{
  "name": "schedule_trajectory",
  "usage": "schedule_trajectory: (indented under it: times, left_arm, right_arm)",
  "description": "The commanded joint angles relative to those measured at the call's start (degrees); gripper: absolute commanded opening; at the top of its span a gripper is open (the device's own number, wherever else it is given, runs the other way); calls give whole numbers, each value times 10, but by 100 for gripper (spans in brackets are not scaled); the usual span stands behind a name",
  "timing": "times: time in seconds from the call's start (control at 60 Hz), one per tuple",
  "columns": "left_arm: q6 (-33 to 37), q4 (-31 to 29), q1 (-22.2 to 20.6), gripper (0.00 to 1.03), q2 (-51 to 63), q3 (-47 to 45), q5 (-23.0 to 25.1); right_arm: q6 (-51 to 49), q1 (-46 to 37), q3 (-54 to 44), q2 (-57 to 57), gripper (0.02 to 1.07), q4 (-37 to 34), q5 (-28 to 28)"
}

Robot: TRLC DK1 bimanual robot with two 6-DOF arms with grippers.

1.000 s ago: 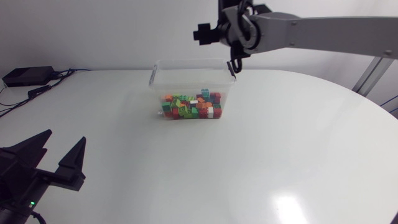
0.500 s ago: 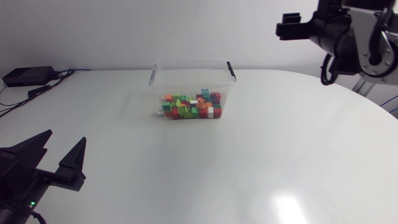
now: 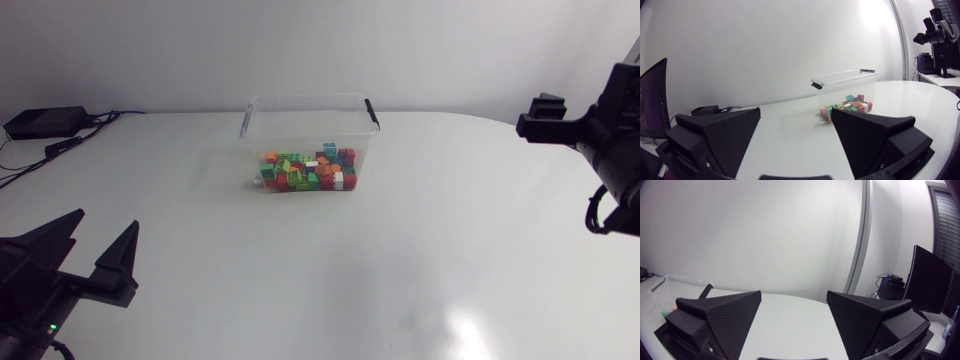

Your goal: Place the duplo bricks in the container

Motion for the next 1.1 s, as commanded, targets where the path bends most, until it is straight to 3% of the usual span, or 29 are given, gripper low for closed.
schedule_trajectory:
  times: [0.0, 0.433, 1.083]
  left_arm:
    - [10, 6, 1, 98, -5, -13, -5]
    - [9, 2, 0, 98, -5, -13, -18]
    - [-67, -10, -15, 98, 1, -12, -63]
  right_arm:
    - [-10, -4, -41, -42, 96, 13, 3]
    - [-60, 1, -190, -241, 96, 11, -1]
    - [37, -32, -307, -446, 96, -121, -156]
